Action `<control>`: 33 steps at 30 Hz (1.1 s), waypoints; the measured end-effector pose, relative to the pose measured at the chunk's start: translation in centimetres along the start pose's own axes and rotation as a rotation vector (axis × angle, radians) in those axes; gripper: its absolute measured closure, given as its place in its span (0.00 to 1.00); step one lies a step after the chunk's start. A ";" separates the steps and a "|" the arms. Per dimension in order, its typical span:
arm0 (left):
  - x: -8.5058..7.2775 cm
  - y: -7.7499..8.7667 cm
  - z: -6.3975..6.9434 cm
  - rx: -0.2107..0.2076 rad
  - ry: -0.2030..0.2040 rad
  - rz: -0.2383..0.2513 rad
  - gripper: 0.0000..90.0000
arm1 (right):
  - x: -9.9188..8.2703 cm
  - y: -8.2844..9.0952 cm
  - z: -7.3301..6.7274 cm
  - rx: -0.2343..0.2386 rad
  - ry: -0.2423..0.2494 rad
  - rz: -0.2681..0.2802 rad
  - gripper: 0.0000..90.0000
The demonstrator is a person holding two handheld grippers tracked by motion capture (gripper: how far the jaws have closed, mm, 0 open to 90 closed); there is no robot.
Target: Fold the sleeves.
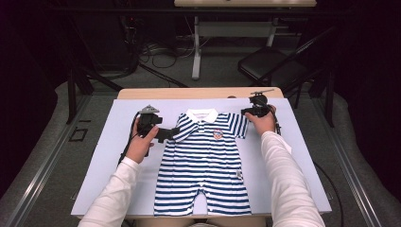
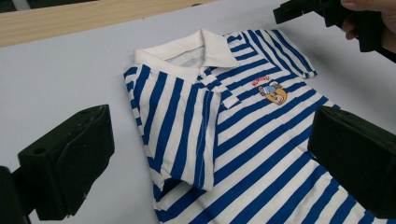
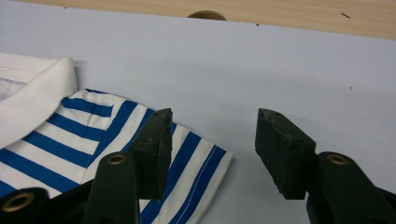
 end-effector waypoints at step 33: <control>-0.3 -0.2 0.0 0.000 0.011 -0.010 0.01 | -1.4 -1.3 0.7 0.022 -0.132 -0.075 0.70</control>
Point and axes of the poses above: each handheld gripper's, and its own axes: y roughly backward along the jaws, x roughly out of its top, z roughly to its right, the point moved 9 cm from there along -y, roughly forward along the jaws, and after that the axes turned 3 degrees about x, right-handed, at the moved point
